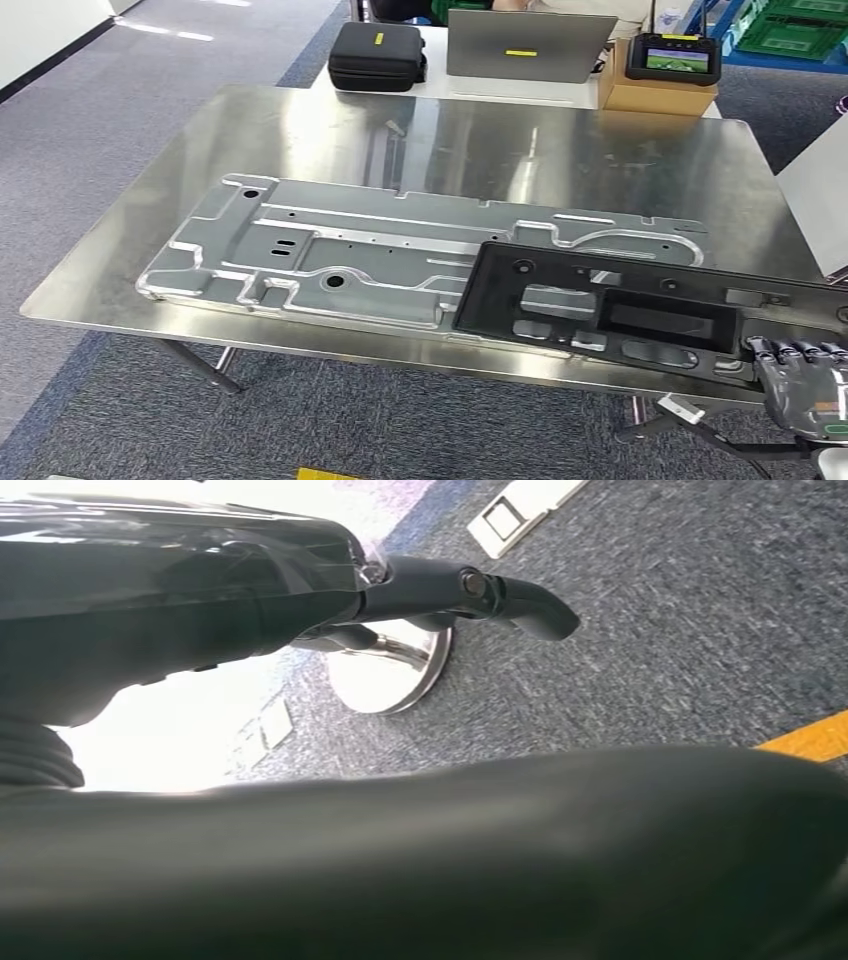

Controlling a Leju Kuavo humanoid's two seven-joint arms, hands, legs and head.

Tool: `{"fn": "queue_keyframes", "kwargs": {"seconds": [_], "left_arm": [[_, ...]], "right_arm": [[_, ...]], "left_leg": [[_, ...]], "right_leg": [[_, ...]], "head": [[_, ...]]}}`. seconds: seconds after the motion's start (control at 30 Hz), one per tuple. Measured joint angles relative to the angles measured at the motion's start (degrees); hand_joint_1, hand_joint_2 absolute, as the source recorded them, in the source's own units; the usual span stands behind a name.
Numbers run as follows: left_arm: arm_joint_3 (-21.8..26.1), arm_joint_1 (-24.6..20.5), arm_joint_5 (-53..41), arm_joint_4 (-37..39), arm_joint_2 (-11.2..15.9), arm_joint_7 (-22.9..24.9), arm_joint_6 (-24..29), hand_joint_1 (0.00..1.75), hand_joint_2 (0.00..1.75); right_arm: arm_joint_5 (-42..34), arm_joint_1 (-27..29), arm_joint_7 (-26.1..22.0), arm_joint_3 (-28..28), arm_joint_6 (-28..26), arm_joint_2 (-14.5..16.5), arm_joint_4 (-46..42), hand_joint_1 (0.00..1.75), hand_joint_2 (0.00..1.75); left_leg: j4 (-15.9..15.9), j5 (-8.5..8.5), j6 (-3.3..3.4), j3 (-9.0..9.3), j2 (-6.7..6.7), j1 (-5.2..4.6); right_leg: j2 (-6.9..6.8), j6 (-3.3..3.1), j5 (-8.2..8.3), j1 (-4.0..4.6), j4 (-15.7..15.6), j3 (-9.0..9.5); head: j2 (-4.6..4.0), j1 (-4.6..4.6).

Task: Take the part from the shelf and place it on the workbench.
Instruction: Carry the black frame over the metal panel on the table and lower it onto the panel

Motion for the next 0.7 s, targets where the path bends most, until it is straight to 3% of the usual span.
{"fn": "queue_keyframes", "kwargs": {"seconds": [0.13,0.3,0.7], "left_arm": [[0.21,0.01,-0.04,0.00,0.00,0.02,0.01,0.00,1.75],[0.32,0.04,-0.07,0.00,0.02,0.02,0.00,0.00,1.75],[0.33,0.28,-0.07,0.00,0.26,-0.10,-0.07,0.00,1.75]], "right_arm": [[0.00,-0.36,-1.74,0.13,-1.88,0.93,0.77,1.75,1.75],[0.00,0.01,-5.94,-0.70,-2.37,5.00,1.80,1.75,1.75],[-1.58,-1.09,-23.93,-11.80,-6.47,20.47,7.94,1.75,1.75]], "left_leg": [[-0.01,0.00,0.00,0.00,0.00,0.00],[-0.02,0.00,0.00,0.01,0.01,0.00],[-0.04,0.00,-0.01,0.01,0.01,0.01]], "right_leg": [[0.00,0.00,-0.01,-0.01,0.00,0.00],[0.00,0.00,-0.01,-0.02,0.00,0.00],[0.00,-0.01,-0.02,0.00,0.00,0.00]], "head": [[0.00,0.01],[0.00,0.01],[0.00,0.01]]}}
